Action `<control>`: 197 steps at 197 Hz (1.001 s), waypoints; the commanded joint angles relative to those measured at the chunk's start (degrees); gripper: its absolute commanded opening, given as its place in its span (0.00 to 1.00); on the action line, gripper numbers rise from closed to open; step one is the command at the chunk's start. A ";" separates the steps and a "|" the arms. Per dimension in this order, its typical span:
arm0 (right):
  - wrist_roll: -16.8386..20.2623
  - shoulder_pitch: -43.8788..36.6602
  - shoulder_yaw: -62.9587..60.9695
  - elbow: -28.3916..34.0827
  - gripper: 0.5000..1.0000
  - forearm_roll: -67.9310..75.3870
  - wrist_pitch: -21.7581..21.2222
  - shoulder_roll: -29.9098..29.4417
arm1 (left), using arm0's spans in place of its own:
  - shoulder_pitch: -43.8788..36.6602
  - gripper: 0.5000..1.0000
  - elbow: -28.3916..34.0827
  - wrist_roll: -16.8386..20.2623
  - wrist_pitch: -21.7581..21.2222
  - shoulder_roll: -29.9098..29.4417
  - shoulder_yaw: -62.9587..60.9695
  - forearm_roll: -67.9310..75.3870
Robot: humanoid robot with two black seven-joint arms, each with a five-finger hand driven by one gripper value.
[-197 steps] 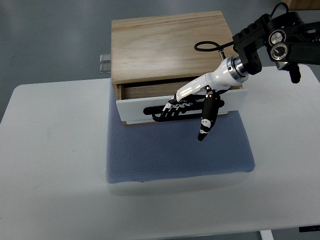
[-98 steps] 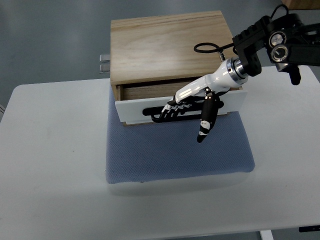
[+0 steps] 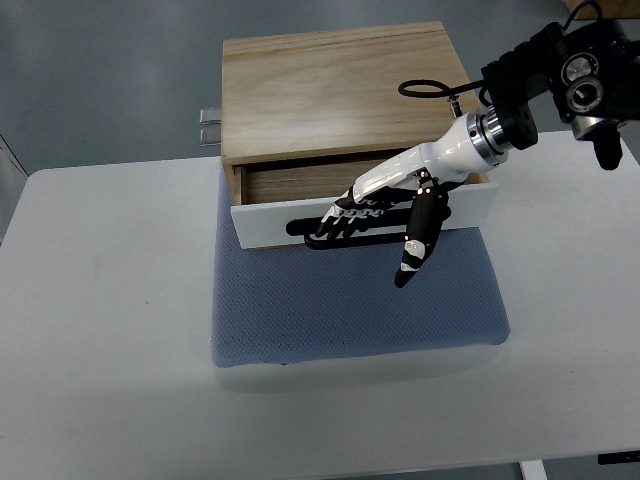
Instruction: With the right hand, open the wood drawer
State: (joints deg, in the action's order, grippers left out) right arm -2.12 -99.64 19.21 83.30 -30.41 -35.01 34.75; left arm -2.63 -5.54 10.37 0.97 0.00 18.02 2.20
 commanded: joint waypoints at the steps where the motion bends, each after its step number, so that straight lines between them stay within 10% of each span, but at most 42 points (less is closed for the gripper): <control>1: 0.01 -0.46 -1.37 0.19 0.88 0.18 0.01 1.10 | 0.00 1.00 0.00 0.00 0.00 0.00 0.00 0.00; 91: -0.08 3.49 -23.69 -1.92 0.88 7.12 0.01 9.72 | 0.00 1.00 0.00 0.00 0.00 0.00 0.00 0.00; 123: -0.17 16.67 -39.34 -13.34 0.88 8.27 0.01 11.65 | 0.00 1.00 0.00 0.00 0.00 0.00 0.00 0.00; 197: -7.90 36.98 -67.11 -35.84 0.88 9.67 28.51 -1.09 | 0.00 1.00 0.00 0.00 0.00 0.00 0.00 0.00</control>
State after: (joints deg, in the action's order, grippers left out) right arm -9.61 -66.31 -42.76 52.72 -21.39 -13.04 37.48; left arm -2.63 -5.54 10.37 0.97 0.00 18.02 2.20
